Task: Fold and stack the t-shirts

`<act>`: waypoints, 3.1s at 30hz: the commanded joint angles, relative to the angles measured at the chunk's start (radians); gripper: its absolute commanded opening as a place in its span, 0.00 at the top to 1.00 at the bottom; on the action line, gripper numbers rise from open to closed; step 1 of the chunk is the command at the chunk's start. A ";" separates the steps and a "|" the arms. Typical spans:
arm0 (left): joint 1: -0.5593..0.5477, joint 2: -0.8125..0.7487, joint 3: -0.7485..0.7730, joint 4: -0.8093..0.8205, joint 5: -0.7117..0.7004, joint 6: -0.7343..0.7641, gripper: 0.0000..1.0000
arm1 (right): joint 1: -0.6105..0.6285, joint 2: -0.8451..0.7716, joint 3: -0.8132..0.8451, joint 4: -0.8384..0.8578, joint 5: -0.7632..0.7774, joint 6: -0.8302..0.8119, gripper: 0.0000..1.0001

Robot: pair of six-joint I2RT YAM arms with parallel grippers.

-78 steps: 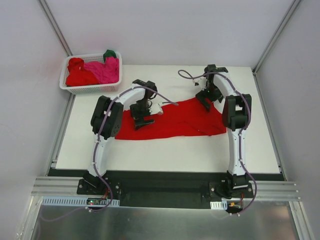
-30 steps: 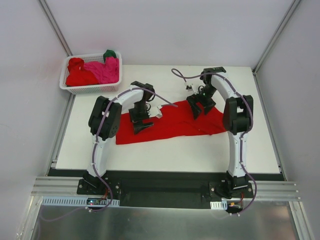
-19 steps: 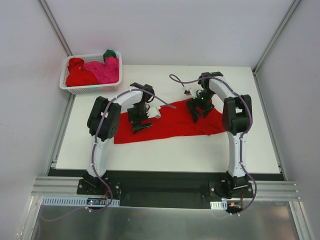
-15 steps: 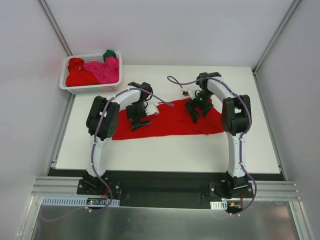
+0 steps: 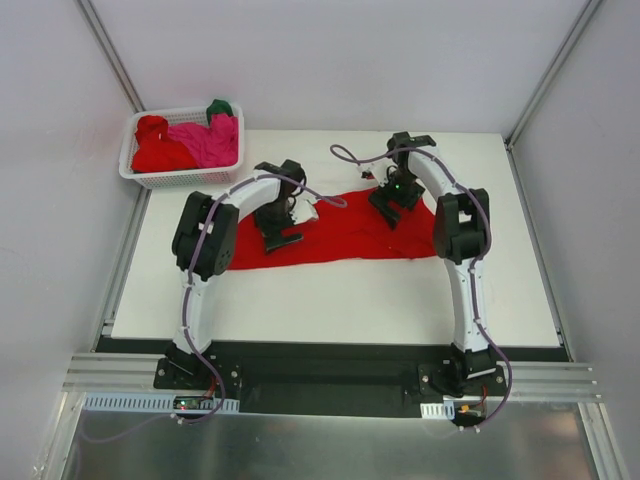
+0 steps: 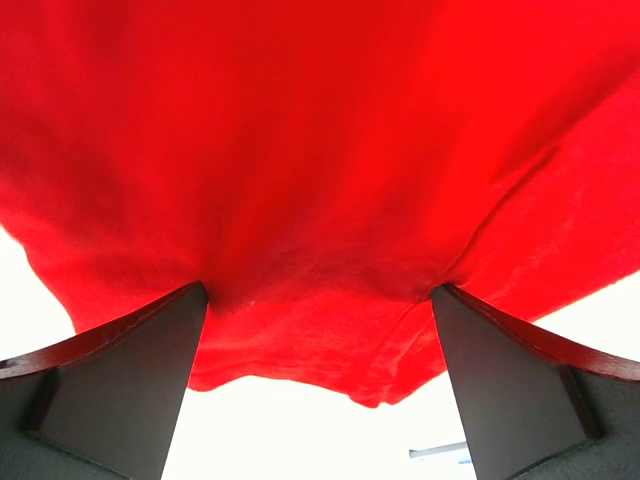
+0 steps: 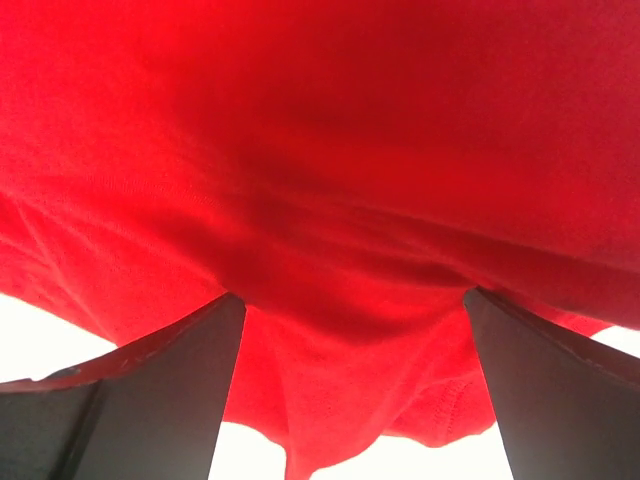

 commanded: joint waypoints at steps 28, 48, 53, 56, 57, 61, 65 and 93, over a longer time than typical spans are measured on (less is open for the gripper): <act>-0.244 0.008 0.038 -0.268 0.243 0.010 0.03 | 0.063 0.097 0.125 0.017 0.340 -0.020 0.04; -0.161 -0.193 -0.196 -0.290 0.267 -0.039 0.02 | 0.006 0.126 0.173 0.012 0.352 0.041 0.04; -0.190 -0.216 -0.208 -0.322 0.304 -0.047 0.02 | 0.015 0.161 0.228 0.041 0.382 0.014 0.04; -0.209 -0.222 -0.225 -0.336 0.324 -0.044 0.02 | 0.023 0.167 0.240 0.067 0.392 -0.002 0.04; -0.212 -0.222 -0.231 -0.343 0.332 -0.042 0.02 | 0.028 0.167 0.237 0.086 0.397 -0.005 0.04; -0.238 -0.223 -0.230 -0.359 0.367 -0.047 0.03 | 0.032 0.149 0.220 0.135 0.398 -0.009 0.04; -0.281 -0.220 -0.230 -0.365 0.402 -0.067 0.03 | 0.046 0.147 0.216 0.192 0.401 -0.020 0.04; -0.494 -0.064 -0.084 -0.299 0.590 -0.189 0.04 | 0.149 0.156 0.197 0.380 0.400 0.014 0.04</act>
